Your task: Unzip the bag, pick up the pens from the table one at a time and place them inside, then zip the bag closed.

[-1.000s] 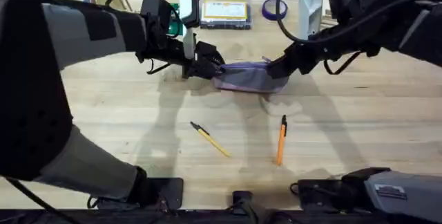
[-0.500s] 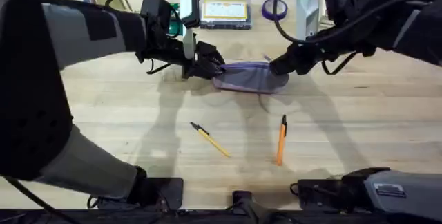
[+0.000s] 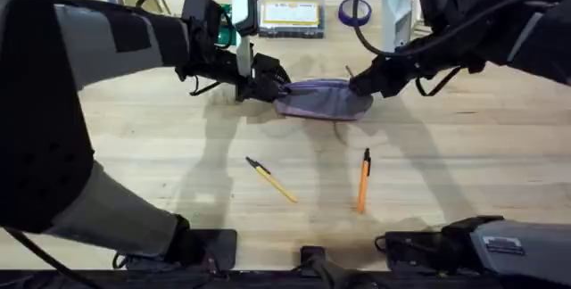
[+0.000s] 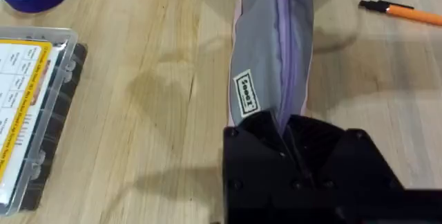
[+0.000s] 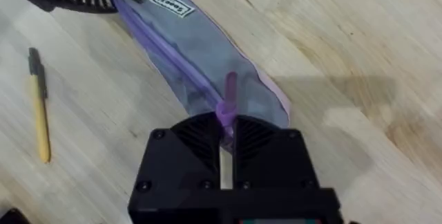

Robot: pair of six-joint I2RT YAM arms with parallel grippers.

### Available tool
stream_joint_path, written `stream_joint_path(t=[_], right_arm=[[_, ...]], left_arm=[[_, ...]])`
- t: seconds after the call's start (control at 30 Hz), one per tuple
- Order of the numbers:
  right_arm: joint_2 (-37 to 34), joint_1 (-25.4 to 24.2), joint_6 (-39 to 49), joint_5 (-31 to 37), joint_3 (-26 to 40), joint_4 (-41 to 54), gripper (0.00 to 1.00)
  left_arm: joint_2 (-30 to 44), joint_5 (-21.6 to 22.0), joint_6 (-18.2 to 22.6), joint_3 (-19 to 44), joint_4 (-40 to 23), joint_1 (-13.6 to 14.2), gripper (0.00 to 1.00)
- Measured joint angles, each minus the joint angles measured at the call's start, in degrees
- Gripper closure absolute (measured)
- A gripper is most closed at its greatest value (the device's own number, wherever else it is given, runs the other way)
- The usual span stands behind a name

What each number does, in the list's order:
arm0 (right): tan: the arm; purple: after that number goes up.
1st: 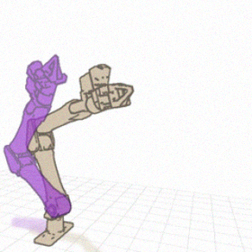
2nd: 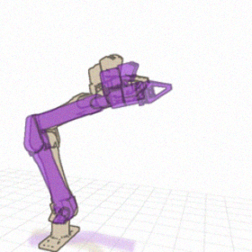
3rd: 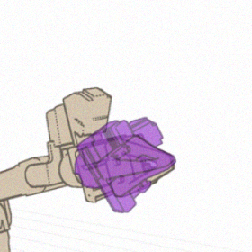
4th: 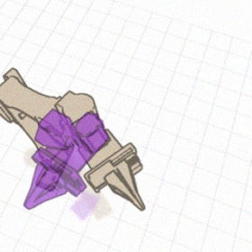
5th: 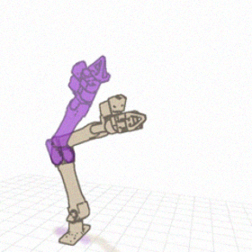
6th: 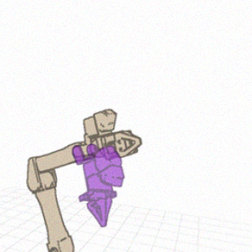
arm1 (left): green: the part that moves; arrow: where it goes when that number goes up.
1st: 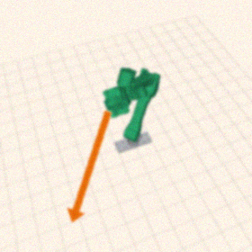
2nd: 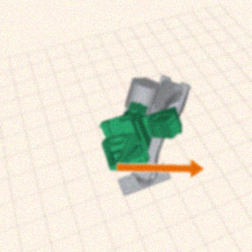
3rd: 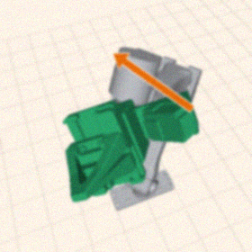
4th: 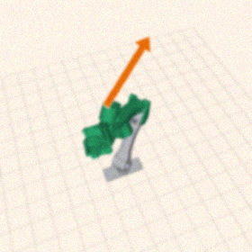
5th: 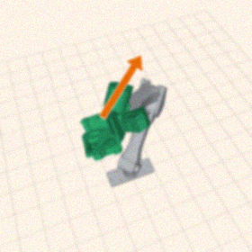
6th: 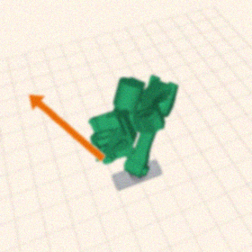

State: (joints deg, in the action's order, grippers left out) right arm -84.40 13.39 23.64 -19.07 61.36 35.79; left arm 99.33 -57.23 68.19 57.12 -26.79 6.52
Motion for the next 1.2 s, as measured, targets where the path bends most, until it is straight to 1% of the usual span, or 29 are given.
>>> stream_joint_path(t=[0.17, 0.3, 0.57, 0.8, 1.03, 1.2], right_arm=[[0.6, 0.0, 0.0, 0.0, 0.0, 0.0, 0.917], [1.7, 0.2, 0.0, 0.0, 0.0, 0.5, 0.962], [2.9, 0.4, 0.0, 0.2, 0.0, 0.7, 0.972], [5.8, 0.4, 0.0, 0.1, 0.0, 0.3, 0.971], [5.4, 0.8, 0.0, -3.1, 0.0, -6.0, 0.971], [0.8, 5.0, -0.3, -5.6, 0.0, -12.7, 0.971]], left_arm=[[0.0, 0.0, 0.0, 0.0, 0.0, 0.0, 0.957], [0.0, 0.0, 0.0, 0.0, 0.0, 0.0, 0.957], [0.0, 0.0, 0.0, 0.0, 0.1, 0.0, 0.957], [0.0, -0.2, 0.0, 0.0, 0.0, 0.0, 0.957], [0.0, 0.3, 0.0, 0.0, 0.0, -0.3, 0.957], [0.0, 0.3, 0.0, 0.0, 0.0, -0.4, 0.957]])
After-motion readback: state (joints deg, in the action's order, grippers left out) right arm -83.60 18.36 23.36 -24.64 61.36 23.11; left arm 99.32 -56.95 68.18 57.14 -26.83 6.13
